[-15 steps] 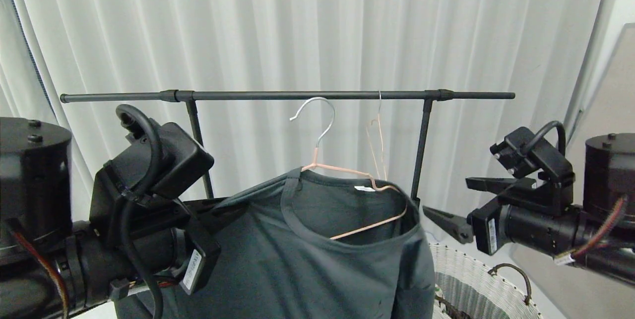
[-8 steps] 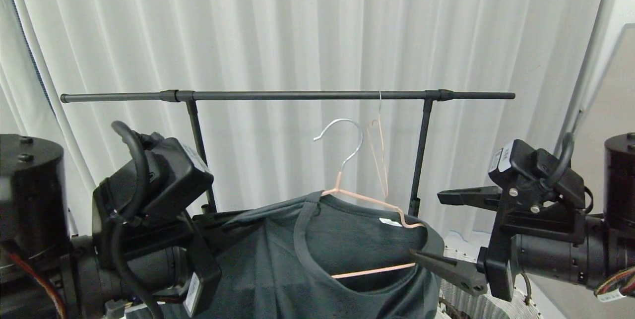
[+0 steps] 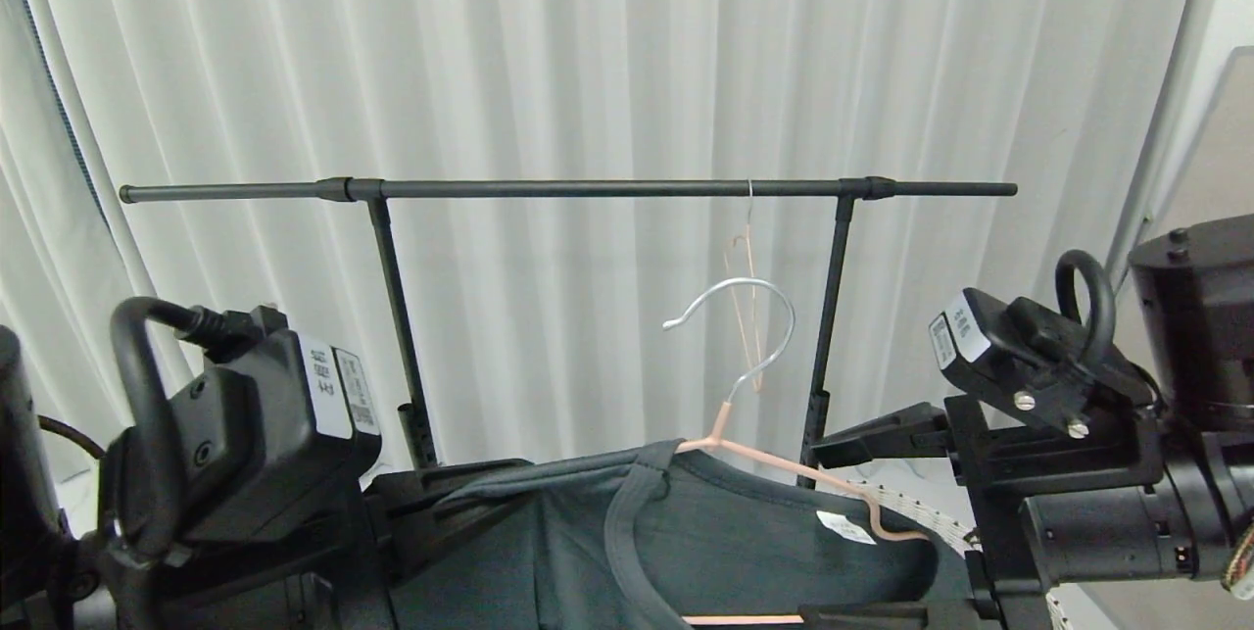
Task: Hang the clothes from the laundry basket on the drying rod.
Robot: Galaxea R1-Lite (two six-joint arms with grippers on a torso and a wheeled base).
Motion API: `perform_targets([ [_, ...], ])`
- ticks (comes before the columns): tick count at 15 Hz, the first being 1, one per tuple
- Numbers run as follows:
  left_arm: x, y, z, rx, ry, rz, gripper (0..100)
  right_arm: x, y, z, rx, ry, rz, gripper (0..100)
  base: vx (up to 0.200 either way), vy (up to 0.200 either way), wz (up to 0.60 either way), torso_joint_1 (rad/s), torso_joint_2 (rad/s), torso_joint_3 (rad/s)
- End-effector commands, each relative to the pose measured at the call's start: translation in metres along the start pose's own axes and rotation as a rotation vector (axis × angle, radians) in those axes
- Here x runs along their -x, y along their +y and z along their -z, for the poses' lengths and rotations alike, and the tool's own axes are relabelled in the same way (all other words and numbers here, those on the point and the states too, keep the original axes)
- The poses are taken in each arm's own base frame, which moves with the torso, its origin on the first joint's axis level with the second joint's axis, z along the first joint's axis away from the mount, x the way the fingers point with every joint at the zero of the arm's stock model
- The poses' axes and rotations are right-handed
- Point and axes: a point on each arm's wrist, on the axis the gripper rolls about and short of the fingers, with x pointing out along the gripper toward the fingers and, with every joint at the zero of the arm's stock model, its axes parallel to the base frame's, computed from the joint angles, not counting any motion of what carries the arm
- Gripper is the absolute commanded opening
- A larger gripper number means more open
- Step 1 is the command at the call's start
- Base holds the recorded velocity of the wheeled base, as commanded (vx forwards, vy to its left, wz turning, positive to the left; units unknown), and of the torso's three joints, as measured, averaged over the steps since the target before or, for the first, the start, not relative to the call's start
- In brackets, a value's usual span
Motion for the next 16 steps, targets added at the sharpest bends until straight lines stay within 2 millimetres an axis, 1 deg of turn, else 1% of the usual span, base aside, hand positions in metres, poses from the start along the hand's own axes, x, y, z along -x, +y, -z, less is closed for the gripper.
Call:
perform_targets([
  [1,0.003,-0.001,-0.002,-0.030,-0.016,0.002,0,-0.010,-0.003,-0.001,-0.010,0.024,-0.018,100,0.000,0.000,0.00,0.000,0.00,0.000],
  [7,0.005,0.000,-0.006,-0.037,-0.034,-0.002,0,-0.027,-0.012,0.004,-0.039,0.070,-0.015,100,0.000,0.000,0.00,0.000,0.00,0.000],
  [11,0.005,0.000,-0.006,-0.037,-0.035,-0.003,0,-0.027,-0.013,0.004,-0.039,0.070,-0.011,100,0.000,0.000,0.00,0.000,0.00,0.000],
  [12,0.005,0.000,-0.006,-0.037,-0.034,-0.002,0,-0.027,-0.013,0.004,-0.039,0.070,-0.008,0,0.000,0.000,0.00,0.000,0.00,0.000],
  [16,0.004,0.000,-0.006,-0.038,-0.038,-0.004,0,-0.025,-0.012,0.003,-0.034,0.065,0.000,0,0.000,0.000,0.00,0.000,0.00,0.000],
])
